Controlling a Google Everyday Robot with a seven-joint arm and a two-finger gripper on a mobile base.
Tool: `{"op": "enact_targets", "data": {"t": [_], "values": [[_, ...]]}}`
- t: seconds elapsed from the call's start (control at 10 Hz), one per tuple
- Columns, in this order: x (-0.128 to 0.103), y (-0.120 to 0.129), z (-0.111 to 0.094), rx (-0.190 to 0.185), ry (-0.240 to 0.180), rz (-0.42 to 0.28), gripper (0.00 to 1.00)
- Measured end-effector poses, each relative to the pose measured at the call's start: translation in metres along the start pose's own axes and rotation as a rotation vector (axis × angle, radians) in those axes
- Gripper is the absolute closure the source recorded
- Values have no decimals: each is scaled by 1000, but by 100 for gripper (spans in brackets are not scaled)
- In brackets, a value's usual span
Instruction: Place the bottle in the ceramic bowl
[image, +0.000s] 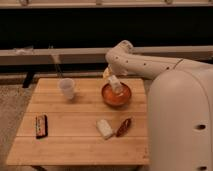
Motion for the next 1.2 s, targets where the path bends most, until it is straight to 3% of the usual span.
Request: {"op": "enact_targets", "data": {"t": [1.2], "values": [[4, 6, -7, -1, 5, -5, 1]]}}
